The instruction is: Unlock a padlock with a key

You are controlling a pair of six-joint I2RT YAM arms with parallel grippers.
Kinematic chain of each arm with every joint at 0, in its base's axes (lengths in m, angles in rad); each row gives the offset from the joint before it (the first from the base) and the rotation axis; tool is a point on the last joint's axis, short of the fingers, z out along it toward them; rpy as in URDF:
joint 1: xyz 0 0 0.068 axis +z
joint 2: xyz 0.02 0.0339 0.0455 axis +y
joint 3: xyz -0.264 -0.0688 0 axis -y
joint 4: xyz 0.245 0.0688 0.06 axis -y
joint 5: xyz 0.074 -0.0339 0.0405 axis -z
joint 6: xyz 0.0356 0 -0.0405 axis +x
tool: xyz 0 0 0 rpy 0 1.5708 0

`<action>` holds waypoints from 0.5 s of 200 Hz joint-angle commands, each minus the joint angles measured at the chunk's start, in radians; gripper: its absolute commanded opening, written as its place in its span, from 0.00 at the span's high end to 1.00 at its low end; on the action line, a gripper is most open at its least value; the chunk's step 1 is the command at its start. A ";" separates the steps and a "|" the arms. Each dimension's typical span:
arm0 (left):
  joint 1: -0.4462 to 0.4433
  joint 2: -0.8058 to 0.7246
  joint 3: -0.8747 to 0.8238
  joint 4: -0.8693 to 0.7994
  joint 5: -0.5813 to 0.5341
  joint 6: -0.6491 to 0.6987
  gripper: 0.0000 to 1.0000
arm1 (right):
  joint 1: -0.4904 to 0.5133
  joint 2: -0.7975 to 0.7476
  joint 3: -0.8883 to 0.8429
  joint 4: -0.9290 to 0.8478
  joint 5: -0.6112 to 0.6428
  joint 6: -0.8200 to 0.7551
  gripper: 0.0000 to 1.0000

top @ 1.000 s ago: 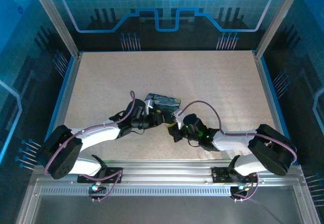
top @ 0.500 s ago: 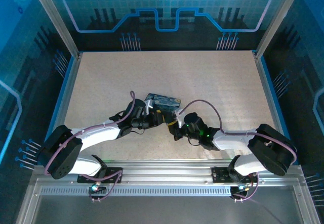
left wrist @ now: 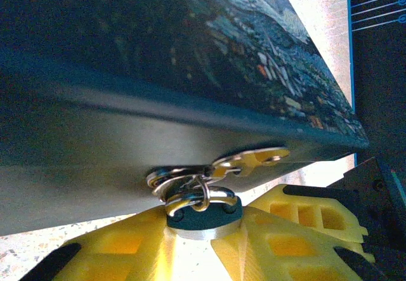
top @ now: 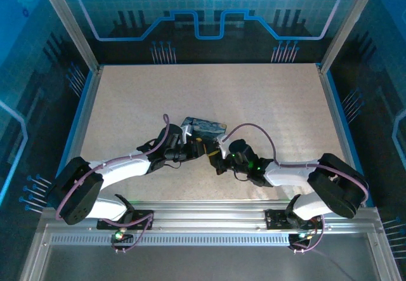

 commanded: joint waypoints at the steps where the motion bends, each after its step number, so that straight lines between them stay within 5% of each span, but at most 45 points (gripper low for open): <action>1: -0.005 -0.016 0.021 0.032 0.022 -0.017 0.69 | -0.008 0.014 0.030 0.051 0.003 -0.021 1.00; 100: -0.007 -0.010 0.035 0.004 0.026 -0.063 0.69 | 0.014 0.008 -0.015 0.196 0.092 -0.094 1.00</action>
